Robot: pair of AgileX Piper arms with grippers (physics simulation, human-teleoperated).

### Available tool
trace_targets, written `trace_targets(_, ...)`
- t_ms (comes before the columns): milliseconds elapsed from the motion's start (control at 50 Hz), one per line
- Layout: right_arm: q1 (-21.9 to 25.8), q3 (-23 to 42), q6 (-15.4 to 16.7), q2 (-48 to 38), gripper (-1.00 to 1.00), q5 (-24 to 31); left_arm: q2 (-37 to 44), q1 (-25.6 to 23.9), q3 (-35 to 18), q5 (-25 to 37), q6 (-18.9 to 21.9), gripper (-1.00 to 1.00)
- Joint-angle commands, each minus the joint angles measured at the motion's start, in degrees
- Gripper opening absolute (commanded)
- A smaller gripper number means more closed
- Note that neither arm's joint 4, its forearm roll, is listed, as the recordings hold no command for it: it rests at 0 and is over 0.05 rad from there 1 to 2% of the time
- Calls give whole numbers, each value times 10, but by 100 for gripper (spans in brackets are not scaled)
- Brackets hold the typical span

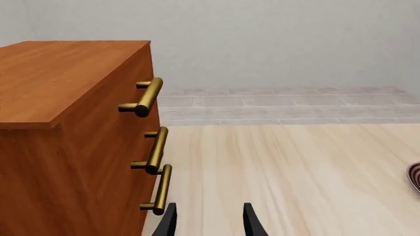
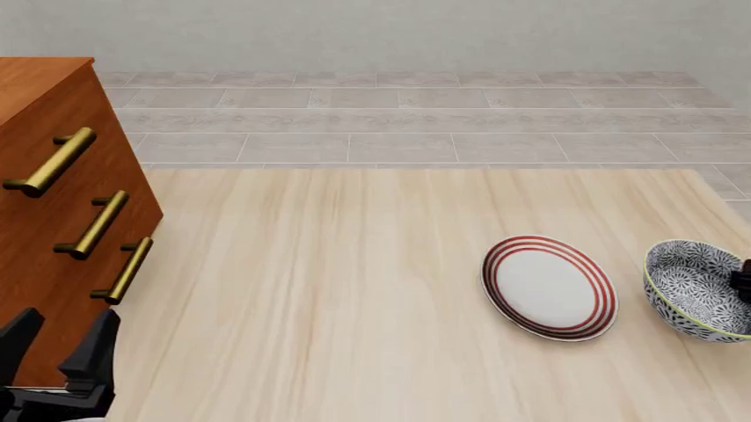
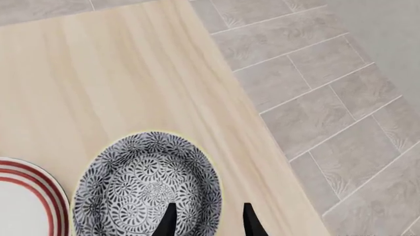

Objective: Put the bowl on top of the cabinet.

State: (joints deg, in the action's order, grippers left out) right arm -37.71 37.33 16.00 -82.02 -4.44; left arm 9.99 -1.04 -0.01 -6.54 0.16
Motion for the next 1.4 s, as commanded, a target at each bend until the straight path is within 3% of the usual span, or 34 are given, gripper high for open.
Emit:
trace_targets(20,-1,7,1,-15,100,0,-1,2,0,0,-1,100)
trace_targets(1400,-34,-3,25,-135,100,-78,-17,7,0,12,-2,100)
